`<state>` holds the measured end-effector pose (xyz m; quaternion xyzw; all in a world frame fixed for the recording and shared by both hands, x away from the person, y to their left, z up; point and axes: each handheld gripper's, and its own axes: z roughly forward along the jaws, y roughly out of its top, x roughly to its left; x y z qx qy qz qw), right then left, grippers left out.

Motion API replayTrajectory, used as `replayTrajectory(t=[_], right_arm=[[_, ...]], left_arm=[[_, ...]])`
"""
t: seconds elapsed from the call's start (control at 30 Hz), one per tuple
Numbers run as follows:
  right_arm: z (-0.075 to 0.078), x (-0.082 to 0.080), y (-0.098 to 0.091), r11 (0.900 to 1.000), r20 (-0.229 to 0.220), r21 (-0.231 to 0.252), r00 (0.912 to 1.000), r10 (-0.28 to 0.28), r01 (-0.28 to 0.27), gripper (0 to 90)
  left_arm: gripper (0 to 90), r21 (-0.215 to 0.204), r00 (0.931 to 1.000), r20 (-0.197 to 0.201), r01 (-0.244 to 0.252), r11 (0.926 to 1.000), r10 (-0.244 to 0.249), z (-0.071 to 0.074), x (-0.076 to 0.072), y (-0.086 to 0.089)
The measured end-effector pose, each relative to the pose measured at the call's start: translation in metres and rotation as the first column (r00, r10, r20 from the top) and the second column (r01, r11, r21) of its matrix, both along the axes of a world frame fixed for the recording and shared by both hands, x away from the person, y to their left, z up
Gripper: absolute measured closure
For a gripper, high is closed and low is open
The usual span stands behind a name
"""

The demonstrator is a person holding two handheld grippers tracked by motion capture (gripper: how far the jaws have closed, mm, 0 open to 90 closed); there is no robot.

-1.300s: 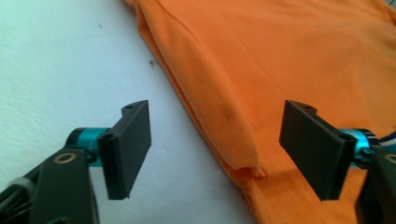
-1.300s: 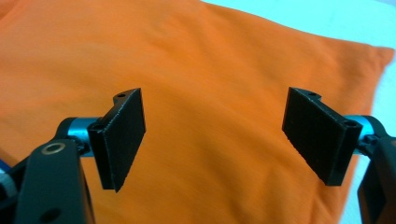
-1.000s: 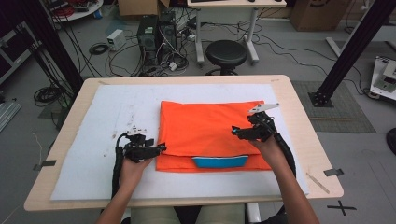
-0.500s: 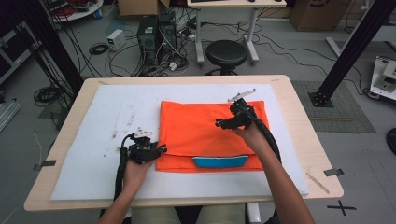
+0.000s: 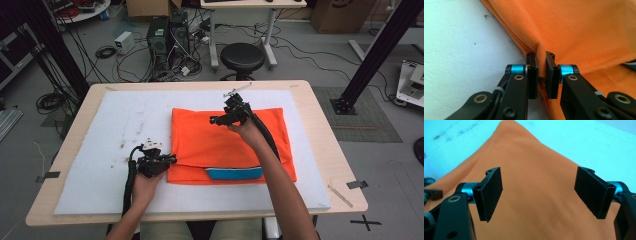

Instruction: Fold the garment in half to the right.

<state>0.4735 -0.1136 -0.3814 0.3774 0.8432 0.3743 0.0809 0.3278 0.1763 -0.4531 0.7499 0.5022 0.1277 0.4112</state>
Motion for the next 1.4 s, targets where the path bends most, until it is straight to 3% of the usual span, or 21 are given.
replayTrajectory(t=[0.17,0.43,1.17,1.4], right_arm=[[-0.006,0.010,0.020,0.9997,0.017,-0.009,0.9996,0.021,-0.021,24.9],[-0.012,0.024,0.052,0.9979,0.000,-0.017,0.9980,0.063,-0.063,26.7],[-0.040,0.045,0.134,0.9836,-0.076,-0.057,0.9830,0.167,-0.171,38.8],[-0.053,0.046,0.152,0.9759,-0.095,-0.129,0.9817,0.165,-0.176,46.4]], left_arm=[[83.5,-0.007,1.0000,-0.008,0.001,1.0000,-0.001,0.001,-0.001,0.003],[84.9,-0.008,0.9999,-0.008,0.008,0.9999,-0.008,0.001,-0.004,0.006],[84.9,-0.009,0.9999,-0.002,0.011,0.9999,-0.011,0.001,-0.005,0.007],[84.8,-0.008,0.9999,0.002,0.011,0.9999,-0.011,0.000,-0.006,0.007]])
